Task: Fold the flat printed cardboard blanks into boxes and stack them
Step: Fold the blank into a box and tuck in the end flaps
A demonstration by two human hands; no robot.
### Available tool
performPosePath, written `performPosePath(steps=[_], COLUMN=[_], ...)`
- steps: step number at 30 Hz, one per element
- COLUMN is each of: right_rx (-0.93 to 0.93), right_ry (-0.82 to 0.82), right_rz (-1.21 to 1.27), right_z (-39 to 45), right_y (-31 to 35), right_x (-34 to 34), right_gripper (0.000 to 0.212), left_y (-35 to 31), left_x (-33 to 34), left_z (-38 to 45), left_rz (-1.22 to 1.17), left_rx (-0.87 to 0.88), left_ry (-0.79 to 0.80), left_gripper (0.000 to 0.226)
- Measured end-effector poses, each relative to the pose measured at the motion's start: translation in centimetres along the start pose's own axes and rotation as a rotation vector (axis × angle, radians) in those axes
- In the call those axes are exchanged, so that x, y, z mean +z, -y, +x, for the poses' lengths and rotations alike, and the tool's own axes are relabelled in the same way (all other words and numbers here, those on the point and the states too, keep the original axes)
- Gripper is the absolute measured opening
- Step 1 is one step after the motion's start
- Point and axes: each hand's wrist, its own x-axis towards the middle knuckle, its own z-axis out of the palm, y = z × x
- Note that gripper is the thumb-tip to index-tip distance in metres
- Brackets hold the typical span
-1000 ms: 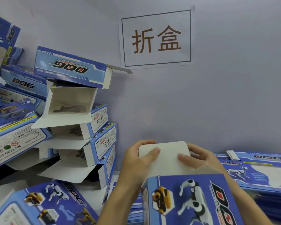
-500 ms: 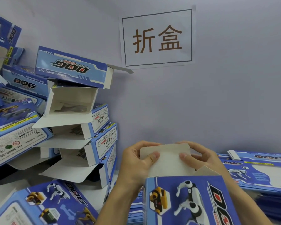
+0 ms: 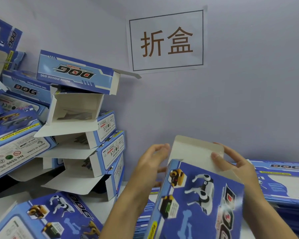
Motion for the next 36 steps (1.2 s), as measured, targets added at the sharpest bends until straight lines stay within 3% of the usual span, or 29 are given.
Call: performPosePath(steps=[4,6,8,10,13,16,22,26,28,32,36], right_rx=[-0.091,-0.128,-0.119,-0.063,0.050,0.092,0.091,0.075,0.090,0.130,0.168], right_ry=[-0.122,-0.146,-0.135,-0.036,0.241,0.329,0.314,0.278,0.279,0.336,0.443], right_rz=[-0.014,0.003,0.062,0.115,0.116,0.165,0.083,-0.125,-0.133,-0.087,0.022], right_z=[0.0,-0.1,0.0,0.2,0.0,-0.3,-0.6,-0.8,-1.0,-0.5,-0.4], right_y=[-0.3,-0.5,-0.7,-1.0,-1.2,-1.4,-1.8,-2.1,-2.6,-2.7,-2.8], right_x=[0.4,0.9,1.5,1.7,2.4,3.0,2.9,3.1,3.0,4.1,3.8], right_gripper=[0.020,0.019,0.018,0.019,0.034,0.043,0.041,0.007,0.021,0.021,0.035], left_y=[-0.4,-0.2,0.0,0.1,0.5,1.3,3.2,4.2,4.5,5.0,4.7], left_x=[0.8,1.1,0.9,0.7,0.6,0.6,0.3,0.7,0.6,-0.3,-0.6], left_z=[-0.6,-0.6,-0.4,0.0,0.4,0.4,0.7,0.8,1.2,1.8,1.5], left_rz=[0.309,0.360,0.212,0.131,0.115,0.111,0.172,0.205,0.152,0.047,-0.043], left_rx=[-0.044,0.015,0.093,0.203,0.377,0.431,0.412,0.275,0.212,0.118,0.085], left_ry=[0.166,0.082,-0.033,-0.139,-0.274,-0.323,-0.241,-0.123,-0.192,-0.285,-0.294], left_gripper=[0.077,0.061,0.034,0.029,0.042,0.047,0.053,0.049,0.045,0.014,0.016])
